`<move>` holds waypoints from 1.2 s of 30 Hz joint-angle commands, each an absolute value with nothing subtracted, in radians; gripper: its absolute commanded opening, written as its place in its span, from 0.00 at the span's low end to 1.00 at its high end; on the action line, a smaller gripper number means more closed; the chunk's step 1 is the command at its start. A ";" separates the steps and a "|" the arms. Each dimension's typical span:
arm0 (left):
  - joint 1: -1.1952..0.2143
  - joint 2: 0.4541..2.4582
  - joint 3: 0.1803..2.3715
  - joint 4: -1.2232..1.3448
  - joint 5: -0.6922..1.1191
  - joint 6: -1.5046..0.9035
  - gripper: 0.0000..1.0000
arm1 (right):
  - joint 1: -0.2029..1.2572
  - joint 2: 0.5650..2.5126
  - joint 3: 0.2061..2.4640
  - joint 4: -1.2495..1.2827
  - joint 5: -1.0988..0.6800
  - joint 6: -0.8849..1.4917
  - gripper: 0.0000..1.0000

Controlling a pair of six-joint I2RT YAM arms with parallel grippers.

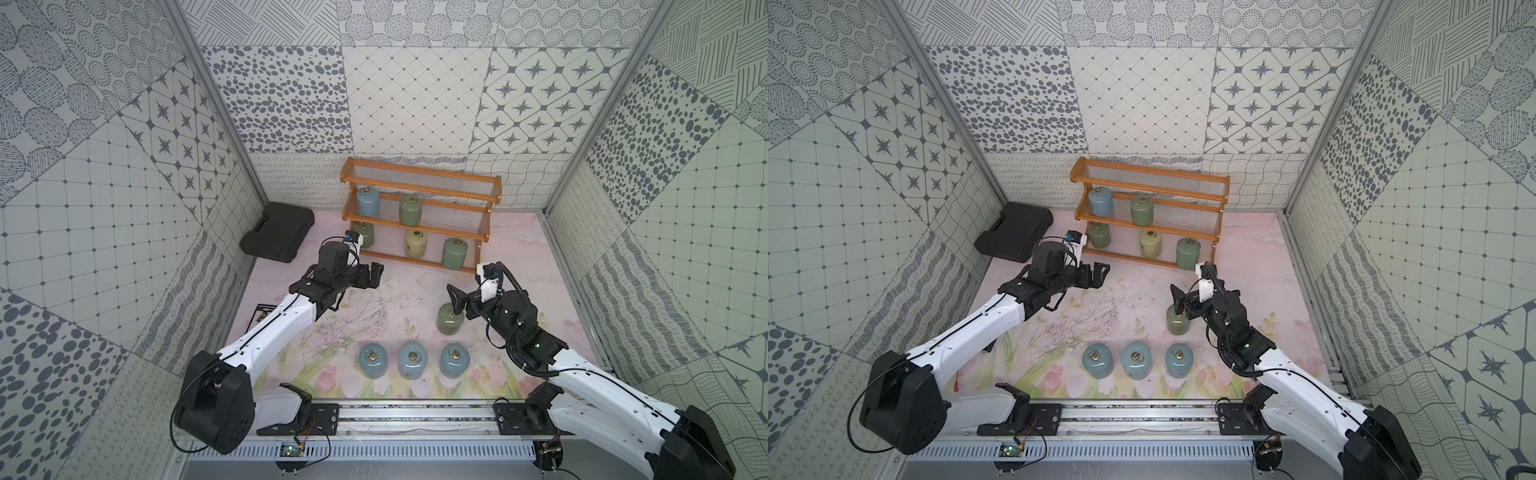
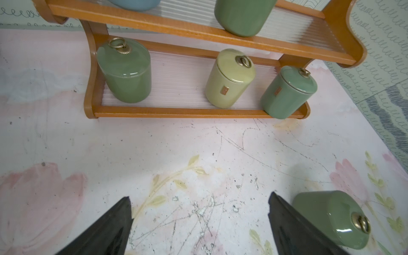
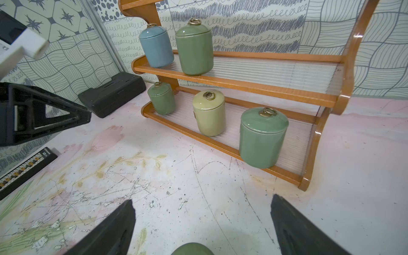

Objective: Remove the tea canisters from the shelf
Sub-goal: Place the tea canister at the center of the board, then pick up the tea canister from the shelf.

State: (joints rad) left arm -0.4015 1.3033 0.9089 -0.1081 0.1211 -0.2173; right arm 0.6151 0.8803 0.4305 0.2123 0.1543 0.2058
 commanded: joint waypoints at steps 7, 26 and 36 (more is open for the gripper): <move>-0.338 1.553 1.143 0.078 0.173 -0.042 1.00 | 0.594 0.858 0.448 0.184 0.143 0.228 0.99; -0.257 1.825 1.345 0.317 0.224 0.001 1.00 | 0.584 0.814 0.449 0.139 0.175 0.222 0.99; -0.228 1.922 1.443 0.357 0.251 0.004 1.00 | 0.582 0.813 0.455 0.118 0.191 0.225 0.99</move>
